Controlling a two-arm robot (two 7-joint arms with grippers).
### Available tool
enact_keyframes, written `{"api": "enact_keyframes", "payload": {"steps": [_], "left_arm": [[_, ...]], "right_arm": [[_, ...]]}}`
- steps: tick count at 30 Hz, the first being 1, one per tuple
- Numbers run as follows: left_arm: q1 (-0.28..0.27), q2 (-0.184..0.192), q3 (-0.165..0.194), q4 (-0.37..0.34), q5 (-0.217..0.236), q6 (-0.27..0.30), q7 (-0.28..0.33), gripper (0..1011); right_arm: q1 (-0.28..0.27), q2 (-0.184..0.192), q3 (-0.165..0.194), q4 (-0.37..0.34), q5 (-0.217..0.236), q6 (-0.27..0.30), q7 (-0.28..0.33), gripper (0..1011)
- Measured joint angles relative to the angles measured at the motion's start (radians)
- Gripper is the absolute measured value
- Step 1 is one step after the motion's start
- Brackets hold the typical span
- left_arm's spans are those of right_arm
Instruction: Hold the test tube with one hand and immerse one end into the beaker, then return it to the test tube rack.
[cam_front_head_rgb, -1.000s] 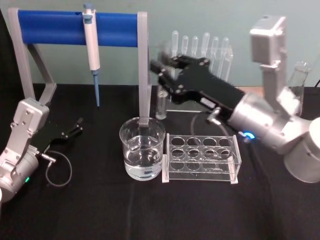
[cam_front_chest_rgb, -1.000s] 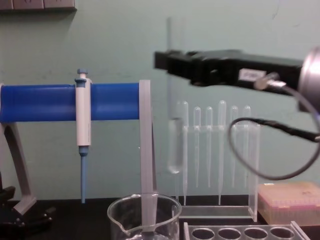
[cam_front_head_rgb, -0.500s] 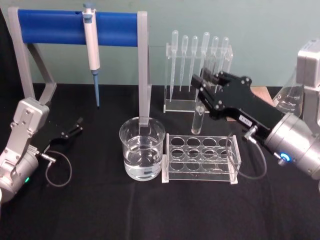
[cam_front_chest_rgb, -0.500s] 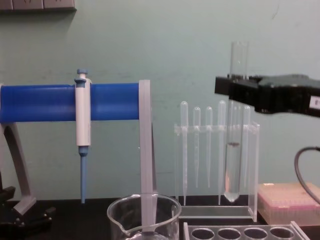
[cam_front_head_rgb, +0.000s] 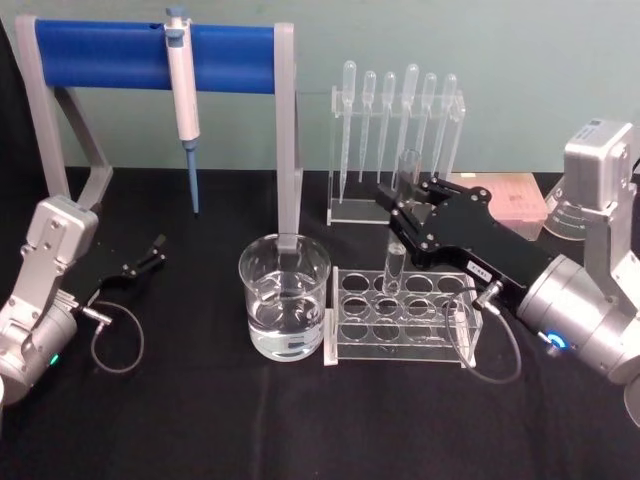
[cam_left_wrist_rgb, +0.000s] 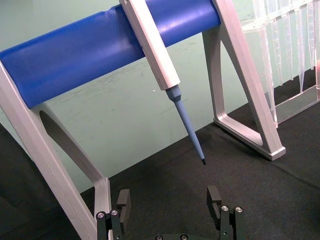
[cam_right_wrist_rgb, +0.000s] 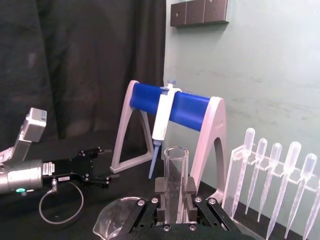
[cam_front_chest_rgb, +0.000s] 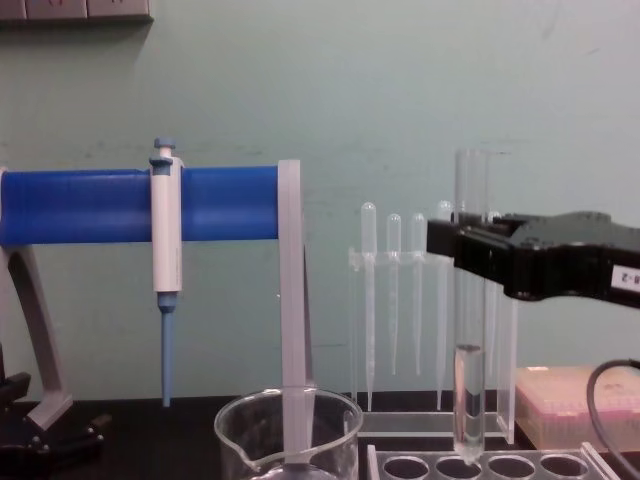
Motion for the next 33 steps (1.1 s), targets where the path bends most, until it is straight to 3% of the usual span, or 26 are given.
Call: {"api": "enact_keyframes", "payload": {"steps": [33], "left_arm": [[0.0,0.0,0.0,0.0,0.0,0.0,0.0,1000]], "right_arm": [[0.011,-0.058,-0.021,0.126,-0.054,-0.043,0.023,225]]}}
